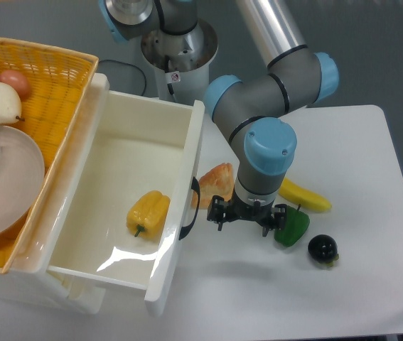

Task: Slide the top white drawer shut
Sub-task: 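Move the gripper toward the drawer front beside its black handle, then push the drawer front with the gripper, sliding the drawer inward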

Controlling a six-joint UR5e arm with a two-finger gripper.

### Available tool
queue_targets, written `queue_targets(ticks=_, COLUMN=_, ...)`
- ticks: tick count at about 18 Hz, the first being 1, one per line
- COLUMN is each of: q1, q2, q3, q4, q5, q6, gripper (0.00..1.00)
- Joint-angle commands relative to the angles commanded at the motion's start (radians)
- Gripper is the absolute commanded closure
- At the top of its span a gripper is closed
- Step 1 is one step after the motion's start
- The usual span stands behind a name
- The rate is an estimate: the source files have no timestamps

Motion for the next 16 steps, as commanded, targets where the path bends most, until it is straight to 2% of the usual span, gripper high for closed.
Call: queue_targets(ticks=16, q1=-0.023, q2=0.018, q3=-0.011, q4=-0.012, q5=-0.028, q6=-0.002, gripper=0.0)
